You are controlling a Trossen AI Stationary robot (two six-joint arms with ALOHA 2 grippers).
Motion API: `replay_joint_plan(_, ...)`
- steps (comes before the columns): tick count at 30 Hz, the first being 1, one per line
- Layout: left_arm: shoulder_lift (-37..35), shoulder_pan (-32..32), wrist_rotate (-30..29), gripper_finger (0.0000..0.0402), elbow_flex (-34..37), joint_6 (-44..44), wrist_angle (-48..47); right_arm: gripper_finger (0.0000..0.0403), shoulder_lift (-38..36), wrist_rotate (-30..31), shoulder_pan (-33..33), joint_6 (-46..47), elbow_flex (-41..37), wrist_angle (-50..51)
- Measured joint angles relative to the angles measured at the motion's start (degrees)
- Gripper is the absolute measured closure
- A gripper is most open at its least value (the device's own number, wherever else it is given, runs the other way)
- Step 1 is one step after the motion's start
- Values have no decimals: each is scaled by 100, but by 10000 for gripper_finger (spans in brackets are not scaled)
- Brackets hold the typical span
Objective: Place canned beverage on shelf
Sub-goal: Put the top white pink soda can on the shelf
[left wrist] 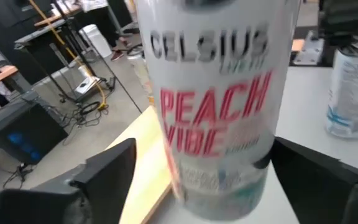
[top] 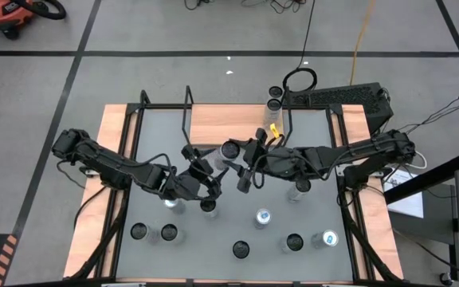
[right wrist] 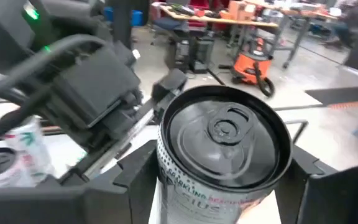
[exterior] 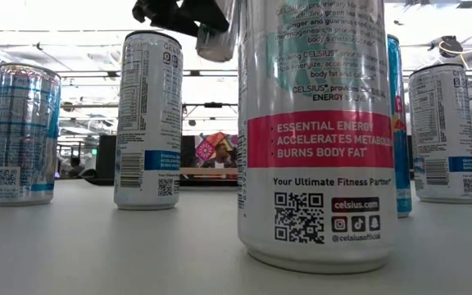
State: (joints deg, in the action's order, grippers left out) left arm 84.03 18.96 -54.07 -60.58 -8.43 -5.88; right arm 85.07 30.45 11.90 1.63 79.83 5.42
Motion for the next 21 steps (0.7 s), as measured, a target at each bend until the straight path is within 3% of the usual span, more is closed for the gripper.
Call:
replay_joint_plan(9,0,407,-38,18,0,-298,-110,208,-362,-968,-33,-493,0,26)
replay_joint_plan(21,0,503,78,18,2,-616,59,208,-395,-1139,-33,-539,2,-32)
